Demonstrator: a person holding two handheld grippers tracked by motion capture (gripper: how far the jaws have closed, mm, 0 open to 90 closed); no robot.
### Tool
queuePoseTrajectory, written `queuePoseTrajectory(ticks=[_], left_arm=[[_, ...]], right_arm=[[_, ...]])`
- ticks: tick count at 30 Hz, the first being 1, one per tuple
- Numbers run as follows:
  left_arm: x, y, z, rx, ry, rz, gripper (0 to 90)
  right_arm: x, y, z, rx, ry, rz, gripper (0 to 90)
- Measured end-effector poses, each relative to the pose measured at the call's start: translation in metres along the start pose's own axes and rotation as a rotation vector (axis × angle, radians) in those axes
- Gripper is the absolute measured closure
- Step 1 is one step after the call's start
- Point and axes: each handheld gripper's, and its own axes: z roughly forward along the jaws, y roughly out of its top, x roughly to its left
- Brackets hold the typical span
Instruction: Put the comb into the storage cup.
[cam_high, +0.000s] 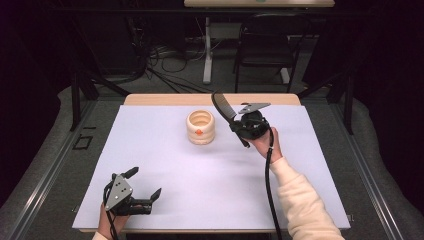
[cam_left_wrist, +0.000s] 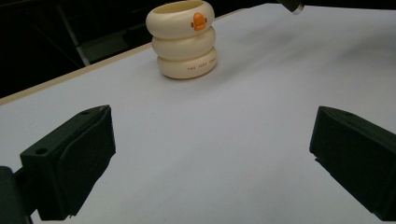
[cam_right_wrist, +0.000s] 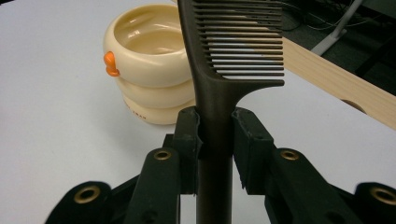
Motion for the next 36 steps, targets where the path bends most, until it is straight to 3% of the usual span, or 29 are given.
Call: queuePoseTrajectory(ticks=[36], left_arm=[[0.0,0.0,-0.001,-0.003,0.004,-0.001,0.4]], right_arm=[[0.008,0.025,0.01,-0.053,0.005,-0.038,72.6]])
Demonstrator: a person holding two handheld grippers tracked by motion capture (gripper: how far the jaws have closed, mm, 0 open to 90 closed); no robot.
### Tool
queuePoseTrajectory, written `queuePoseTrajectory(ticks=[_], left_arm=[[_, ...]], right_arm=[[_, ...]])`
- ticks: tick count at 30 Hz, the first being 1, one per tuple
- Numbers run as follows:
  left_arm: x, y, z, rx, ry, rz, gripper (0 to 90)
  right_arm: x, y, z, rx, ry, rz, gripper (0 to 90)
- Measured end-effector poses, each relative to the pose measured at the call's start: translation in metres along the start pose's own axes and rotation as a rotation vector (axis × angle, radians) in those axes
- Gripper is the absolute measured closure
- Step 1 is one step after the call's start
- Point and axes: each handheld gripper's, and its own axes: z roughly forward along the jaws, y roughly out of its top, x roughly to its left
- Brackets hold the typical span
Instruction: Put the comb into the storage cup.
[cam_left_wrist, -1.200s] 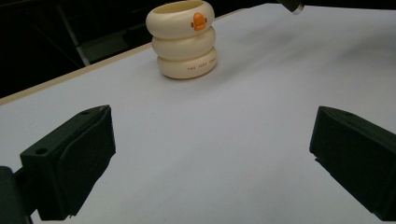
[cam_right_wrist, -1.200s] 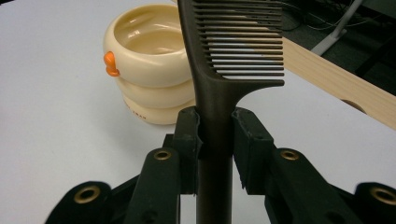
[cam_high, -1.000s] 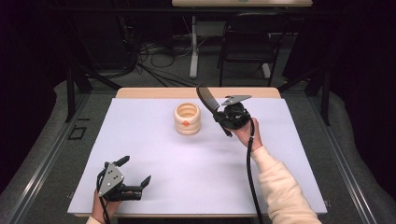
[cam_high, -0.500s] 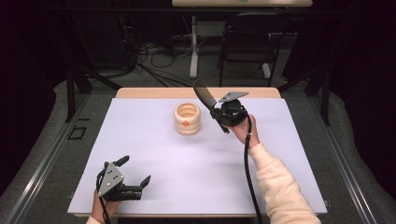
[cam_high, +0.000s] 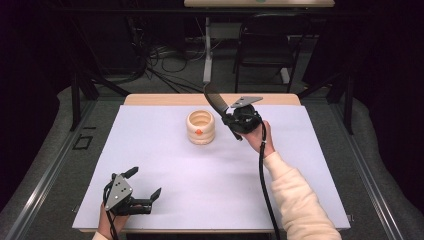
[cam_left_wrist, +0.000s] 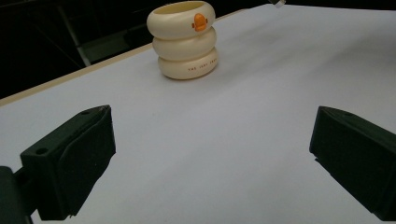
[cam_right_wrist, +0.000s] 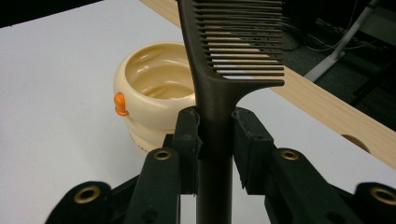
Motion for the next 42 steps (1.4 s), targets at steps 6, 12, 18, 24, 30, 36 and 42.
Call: queuePoseTrajectory(ticks=[6,12,18,24,30,36,42], left_arm=[[0.0,0.0,0.0,-0.003,0.001,0.0,0.4],[0.0,0.0,0.0,0.0,-0.004,0.004,0.4],[0.0,0.0,0.0,0.001,-0.005,0.002,0.4],[0.0,0.0,0.0,0.001,-0.004,0.005,0.4],[0.0,0.0,0.0,0.0,-0.003,0.003,0.4],[0.0,0.001,-0.001,-0.006,-0.001,0.005,0.4],[0.0,0.0,0.0,-0.003,-0.002,0.0,0.4]], right_arm=[[0.002,0.005,0.002,-0.014,0.005,-0.007,72.6],[0.006,0.01,0.004,-0.025,0.009,-0.017,72.6],[0.007,0.014,0.005,-0.037,0.013,-0.026,72.5],[0.006,0.017,0.006,-0.045,0.012,-0.018,72.5],[0.007,0.019,0.007,-0.049,0.014,-0.018,72.6],[0.009,0.024,0.008,-0.064,0.014,-0.023,72.5],[0.012,0.027,0.009,-0.079,0.018,-0.034,72.6]])
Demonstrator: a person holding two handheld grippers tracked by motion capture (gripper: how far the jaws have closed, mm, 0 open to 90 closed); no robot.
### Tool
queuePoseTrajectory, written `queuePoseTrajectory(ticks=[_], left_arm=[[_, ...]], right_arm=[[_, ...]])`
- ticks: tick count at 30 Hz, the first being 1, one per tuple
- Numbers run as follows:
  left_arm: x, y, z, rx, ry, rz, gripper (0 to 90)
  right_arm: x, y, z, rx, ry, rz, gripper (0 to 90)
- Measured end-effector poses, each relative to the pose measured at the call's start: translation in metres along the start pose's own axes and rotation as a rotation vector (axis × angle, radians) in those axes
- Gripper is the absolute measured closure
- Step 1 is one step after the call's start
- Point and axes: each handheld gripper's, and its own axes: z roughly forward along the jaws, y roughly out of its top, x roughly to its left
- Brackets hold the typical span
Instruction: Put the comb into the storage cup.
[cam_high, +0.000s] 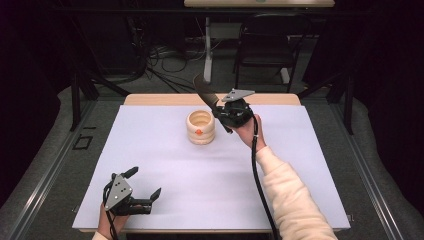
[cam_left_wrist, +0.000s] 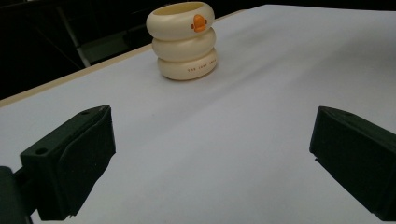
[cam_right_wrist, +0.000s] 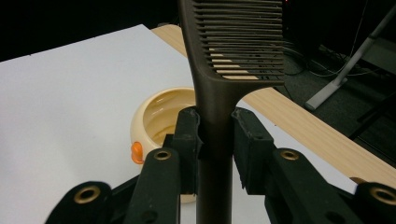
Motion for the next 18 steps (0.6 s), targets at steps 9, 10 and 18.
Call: queuePoseTrajectory(ticks=[9,10,18], left_arm=[[0.0,0.0,-0.001,-0.001,-0.001,-0.001,0.4],[0.0,0.0,-0.001,-0.001,0.0,-0.001,0.4],[0.0,0.0,0.0,-0.001,-0.002,-0.002,0.4]], right_arm=[[0.001,0.003,0.003,-0.027,-0.006,0.003,72.6],[0.002,0.003,0.004,-0.033,-0.006,0.004,72.6],[0.006,0.011,0.007,-0.058,-0.013,-0.007,72.6]])
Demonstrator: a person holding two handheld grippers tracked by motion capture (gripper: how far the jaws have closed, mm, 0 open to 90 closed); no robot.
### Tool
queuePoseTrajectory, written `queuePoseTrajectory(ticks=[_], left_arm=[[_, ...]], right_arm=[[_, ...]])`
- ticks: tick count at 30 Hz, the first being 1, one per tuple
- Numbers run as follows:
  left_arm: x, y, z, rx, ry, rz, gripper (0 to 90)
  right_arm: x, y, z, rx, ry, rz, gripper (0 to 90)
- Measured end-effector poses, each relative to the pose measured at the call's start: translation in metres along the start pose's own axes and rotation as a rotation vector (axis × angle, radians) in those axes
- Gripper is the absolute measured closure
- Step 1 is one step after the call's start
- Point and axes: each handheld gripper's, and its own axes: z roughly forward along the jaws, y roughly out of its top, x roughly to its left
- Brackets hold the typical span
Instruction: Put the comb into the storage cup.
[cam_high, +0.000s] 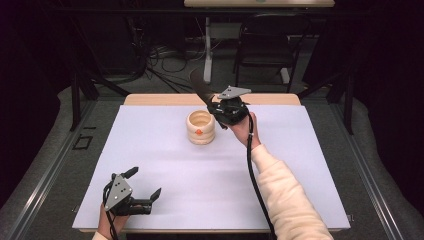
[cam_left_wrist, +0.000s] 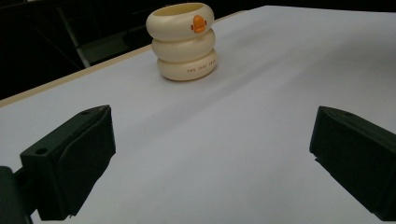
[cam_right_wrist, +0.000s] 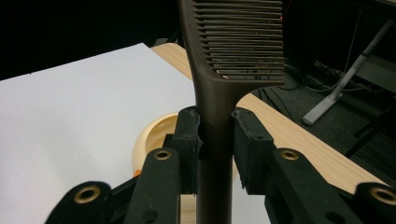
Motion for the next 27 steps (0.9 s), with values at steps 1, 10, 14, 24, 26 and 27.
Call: queuePoseTrajectory(ticks=[1,10,14,24,26,27], left_arm=[[0.0,0.0,0.0,0.001,0.0,-0.001,0.4],[0.0,0.0,-0.001,0.0,0.005,0.004,0.4],[0.0,0.0,0.0,0.0,0.003,0.004,0.4],[0.0,0.0,-0.001,-0.002,0.003,0.004,0.4],[0.0,0.001,-0.001,-0.001,0.003,0.006,0.4],[0.0,0.001,-0.001,-0.002,0.002,0.004,0.5]], right_arm=[[0.0,0.001,0.001,-0.003,-0.001,-0.003,72.6],[0.005,0.006,0.003,-0.026,-0.002,-0.023,72.6],[0.006,0.008,0.005,-0.031,0.0,-0.028,72.5],[0.01,0.017,0.011,-0.055,0.003,-0.038,72.5],[0.011,0.018,0.012,-0.061,0.003,-0.039,72.5],[0.011,0.019,0.013,-0.062,0.003,-0.038,72.6]])
